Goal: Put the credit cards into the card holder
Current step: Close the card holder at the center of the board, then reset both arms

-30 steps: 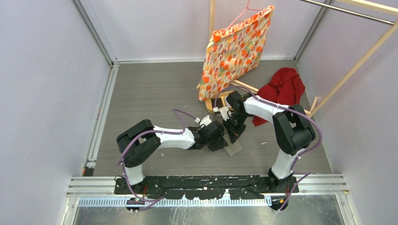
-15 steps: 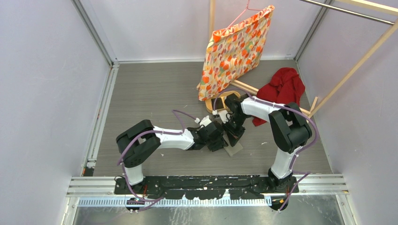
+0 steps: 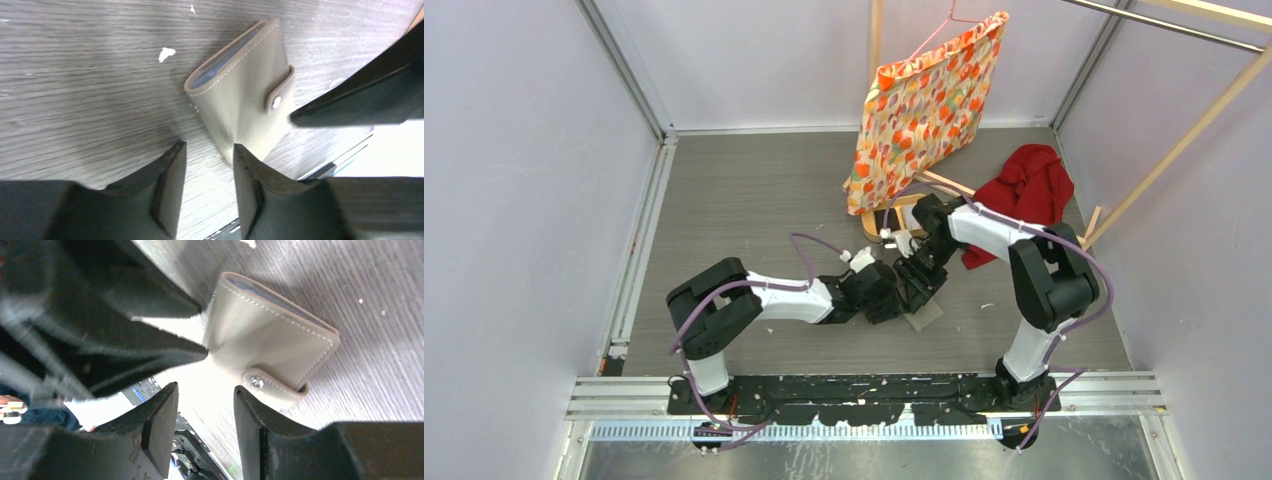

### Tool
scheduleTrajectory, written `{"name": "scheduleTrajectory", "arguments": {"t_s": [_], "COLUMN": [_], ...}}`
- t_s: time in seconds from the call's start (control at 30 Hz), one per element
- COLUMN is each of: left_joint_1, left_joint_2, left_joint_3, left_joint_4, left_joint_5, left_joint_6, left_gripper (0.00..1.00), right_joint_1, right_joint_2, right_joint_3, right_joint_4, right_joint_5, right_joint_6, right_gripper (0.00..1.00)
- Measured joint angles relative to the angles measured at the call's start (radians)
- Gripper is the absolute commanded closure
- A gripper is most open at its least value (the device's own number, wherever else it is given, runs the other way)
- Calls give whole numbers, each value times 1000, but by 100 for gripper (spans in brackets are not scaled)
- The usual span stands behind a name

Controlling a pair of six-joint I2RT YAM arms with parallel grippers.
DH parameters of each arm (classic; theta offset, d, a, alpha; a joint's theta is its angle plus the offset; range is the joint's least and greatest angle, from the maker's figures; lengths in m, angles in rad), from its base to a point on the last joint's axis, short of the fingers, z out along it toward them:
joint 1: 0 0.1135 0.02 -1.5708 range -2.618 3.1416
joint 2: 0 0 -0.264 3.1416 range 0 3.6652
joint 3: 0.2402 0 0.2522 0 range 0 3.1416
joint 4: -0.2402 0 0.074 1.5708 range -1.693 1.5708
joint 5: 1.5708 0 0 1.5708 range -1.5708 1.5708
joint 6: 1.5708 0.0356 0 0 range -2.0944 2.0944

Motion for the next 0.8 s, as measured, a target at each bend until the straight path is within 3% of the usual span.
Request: {"name": "scheduleTrajectory", "arguments": {"t_s": [0.07, 0.23, 0.3, 0.37, 0.4, 0.47, 0.6, 0.8], "left_joint_1": [4, 10, 12, 19, 23, 31, 64, 198], "left_joint_2": [-47, -199, -275, -339, -373, -446, -575, -792], "left_joint_3": [-42, -154, -178, -177, -172, -130, 0, 136], "left_joint_4": [0, -19, -31, -47, -61, -137, -272, -397], "left_joint_5": [-8, -24, -13, 10, 21, 39, 77, 137], "left_joint_6": [60, 227, 307, 385, 425, 523, 689, 827], "left_gripper": [47, 40, 40, 38, 33, 18, 3, 0], "right_joint_1": [-29, -132, -196, -261, -290, -367, -510, -583], "right_joint_2": [-50, -254, -351, -440, -480, -580, -732, -806], "right_joint_3": [0, -3, -11, -28, -40, -70, -76, 48], "right_joint_4": [-12, -29, -20, 1, 13, 47, 80, 84], "right_joint_5": [-34, -73, -71, -61, -53, -26, 16, 143], "right_joint_6": [-31, -87, -97, -95, -91, -79, -51, 111], "right_gripper": [41, 31, 21, 4, 1, 0, 0, 0]}}
